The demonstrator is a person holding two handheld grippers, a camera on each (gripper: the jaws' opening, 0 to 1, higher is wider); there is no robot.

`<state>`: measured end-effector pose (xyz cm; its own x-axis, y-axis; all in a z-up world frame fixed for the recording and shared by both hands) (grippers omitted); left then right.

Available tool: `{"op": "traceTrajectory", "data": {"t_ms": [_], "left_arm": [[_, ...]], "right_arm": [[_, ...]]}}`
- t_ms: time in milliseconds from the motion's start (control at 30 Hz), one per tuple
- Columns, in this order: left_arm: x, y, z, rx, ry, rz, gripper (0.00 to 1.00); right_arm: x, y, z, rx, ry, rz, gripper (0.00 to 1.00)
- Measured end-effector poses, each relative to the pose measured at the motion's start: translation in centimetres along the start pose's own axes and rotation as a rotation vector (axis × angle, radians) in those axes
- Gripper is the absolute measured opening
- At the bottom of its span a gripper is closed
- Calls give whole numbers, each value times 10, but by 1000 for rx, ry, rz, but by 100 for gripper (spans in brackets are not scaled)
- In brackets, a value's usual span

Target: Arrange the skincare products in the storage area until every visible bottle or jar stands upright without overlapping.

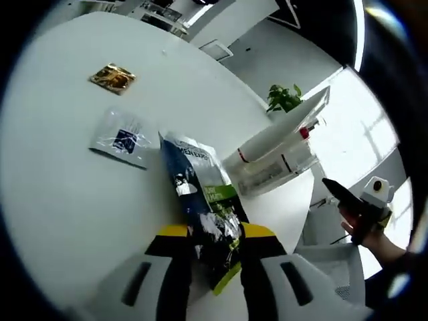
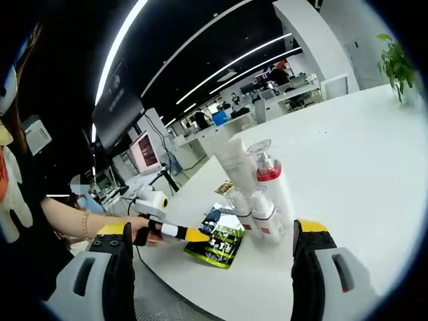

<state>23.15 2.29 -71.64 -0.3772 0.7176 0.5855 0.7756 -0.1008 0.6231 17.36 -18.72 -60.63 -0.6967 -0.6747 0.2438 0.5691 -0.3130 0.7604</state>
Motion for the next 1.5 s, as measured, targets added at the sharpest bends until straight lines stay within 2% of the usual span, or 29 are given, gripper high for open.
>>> {"op": "traceTrajectory", "data": {"t_ms": [167,267,300,967,1500], "left_arm": [[0,2,4,-50,51,36,24],[1,4,-1,-63,74,45,29],[1,4,5,-63,83,48,30],[0,7,-3,-62,138,93,36],[2,7,1,-58,171,110,40]], "right_arm": [[0,0,1,-2,-1,2,99],[0,-1,1,-2,-2,2,99],[0,0,1,-5,-1,0,99],[0,-1,-1,-19,-4,-2,99],[0,-1,-5,-19,-5,0,99]]}}
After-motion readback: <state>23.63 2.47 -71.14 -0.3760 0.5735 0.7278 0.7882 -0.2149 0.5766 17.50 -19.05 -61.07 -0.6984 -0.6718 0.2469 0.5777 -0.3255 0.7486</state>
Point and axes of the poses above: the point that each gripper's makers call its tool centre point, and the gripper's own axes: x roughly backward along the fingers, z roughly to its left, y roughly out of its top, the point moved 5 cm from there along x, roughly backward along the fingers, and after that the axes turned 11 degrees about -x, right-handed, at the moved point
